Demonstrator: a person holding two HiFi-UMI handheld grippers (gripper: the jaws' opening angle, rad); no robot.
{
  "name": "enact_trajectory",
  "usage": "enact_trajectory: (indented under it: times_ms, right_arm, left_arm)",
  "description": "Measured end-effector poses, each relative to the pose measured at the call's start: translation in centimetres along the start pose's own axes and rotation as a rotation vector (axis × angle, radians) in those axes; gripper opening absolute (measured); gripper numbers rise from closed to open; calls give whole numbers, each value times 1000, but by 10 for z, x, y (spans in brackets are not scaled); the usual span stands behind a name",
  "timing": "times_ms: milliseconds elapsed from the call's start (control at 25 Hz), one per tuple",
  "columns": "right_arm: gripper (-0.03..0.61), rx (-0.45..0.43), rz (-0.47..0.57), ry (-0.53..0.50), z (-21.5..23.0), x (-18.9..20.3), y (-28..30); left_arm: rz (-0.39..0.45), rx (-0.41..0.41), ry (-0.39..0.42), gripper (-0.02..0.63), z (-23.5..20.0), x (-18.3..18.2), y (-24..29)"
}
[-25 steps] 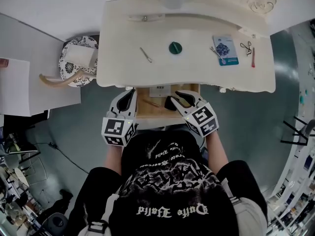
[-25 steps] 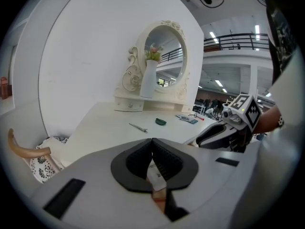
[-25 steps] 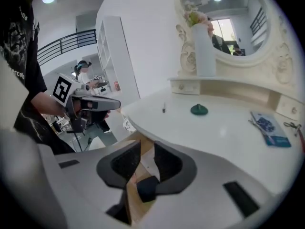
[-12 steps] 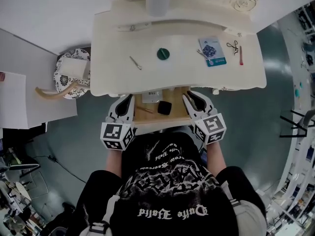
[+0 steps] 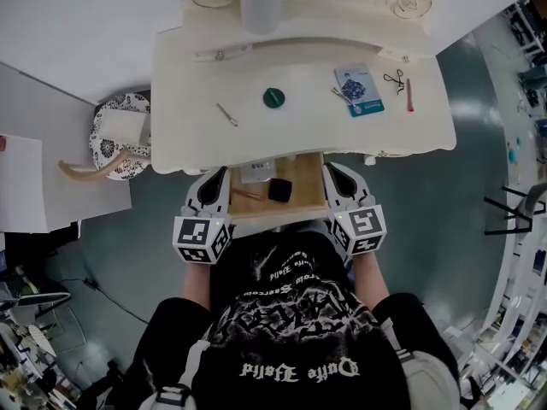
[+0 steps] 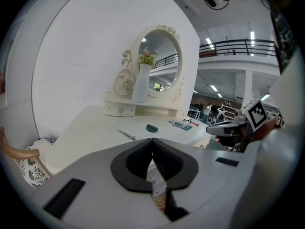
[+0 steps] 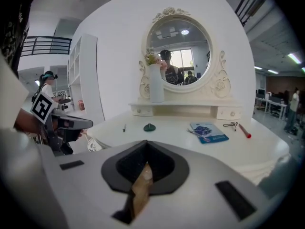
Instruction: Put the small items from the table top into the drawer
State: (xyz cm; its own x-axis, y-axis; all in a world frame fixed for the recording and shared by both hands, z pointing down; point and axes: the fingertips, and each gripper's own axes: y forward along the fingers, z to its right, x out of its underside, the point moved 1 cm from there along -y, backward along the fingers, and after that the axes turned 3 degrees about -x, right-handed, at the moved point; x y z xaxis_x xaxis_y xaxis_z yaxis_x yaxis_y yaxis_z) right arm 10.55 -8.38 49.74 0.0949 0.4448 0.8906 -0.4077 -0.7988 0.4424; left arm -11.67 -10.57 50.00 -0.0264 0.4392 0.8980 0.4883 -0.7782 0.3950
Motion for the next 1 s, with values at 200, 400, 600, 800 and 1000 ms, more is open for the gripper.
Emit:
enact_trajectory:
  times_ms: [200, 400, 600, 800, 1000]
  right_arm:
    - [9, 33, 1, -4, 7, -2, -2]
    - [9, 69, 0, -24, 15, -4, -1]
    - [9, 68, -8, -40, 15, -5, 3]
    - [9, 72, -10, -51, 15, -6, 5]
    - [9, 78, -14, -62, 15, -5, 5]
  left_arm:
    - [1, -10, 1, 15, -2, 0, -1]
    - [-7, -18, 14, 15, -3, 2, 0]
    - [-5, -27, 8, 15, -8, 1, -1]
    - [-7, -28, 5, 15, -10, 3, -1]
    - [-3, -27, 3, 15, -11, 2, 0]
